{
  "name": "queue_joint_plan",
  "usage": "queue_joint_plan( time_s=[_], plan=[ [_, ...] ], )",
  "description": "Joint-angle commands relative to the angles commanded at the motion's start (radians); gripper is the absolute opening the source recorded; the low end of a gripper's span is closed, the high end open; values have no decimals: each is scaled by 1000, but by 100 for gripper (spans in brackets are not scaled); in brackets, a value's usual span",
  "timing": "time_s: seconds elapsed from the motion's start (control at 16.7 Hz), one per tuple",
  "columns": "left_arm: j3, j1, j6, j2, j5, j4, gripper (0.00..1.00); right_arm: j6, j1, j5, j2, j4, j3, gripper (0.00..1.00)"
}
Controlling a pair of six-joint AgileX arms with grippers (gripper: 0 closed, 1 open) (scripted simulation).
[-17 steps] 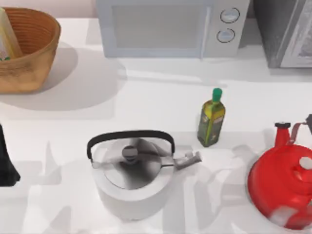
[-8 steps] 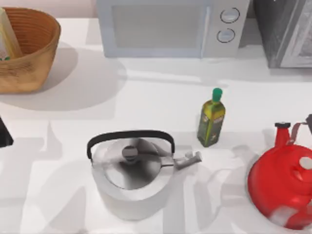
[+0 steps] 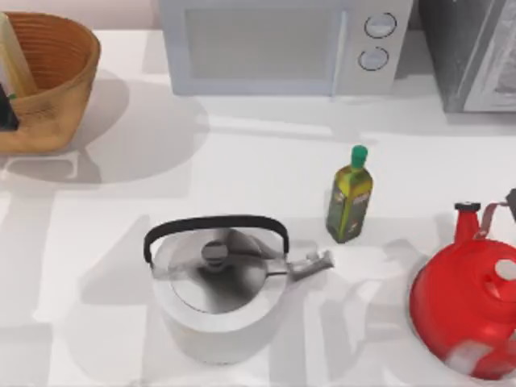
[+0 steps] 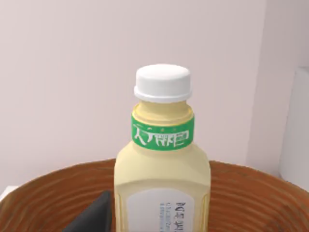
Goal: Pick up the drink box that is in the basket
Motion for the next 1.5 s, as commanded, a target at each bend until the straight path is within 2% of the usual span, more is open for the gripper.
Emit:
queue_joint_plan(
  time_s=[0.36, 0.6, 0.78, 1.2, 1.5],
  plan=[
    [186, 30, 1, 495, 47, 306, 100, 0, 0, 0, 0, 0, 0, 100],
    [268, 39, 1, 707, 67, 435, 100, 0, 0, 0, 0, 0, 0, 100],
    [293, 41, 1, 768, 72, 474, 100, 0, 0, 0, 0, 0, 0, 100],
    [300, 36, 4, 761, 68, 468, 100, 0, 0, 0, 0, 0, 0, 100],
    [417, 25, 1, 834, 57, 416, 100, 0, 0, 0, 0, 0, 0, 100]
  ],
)
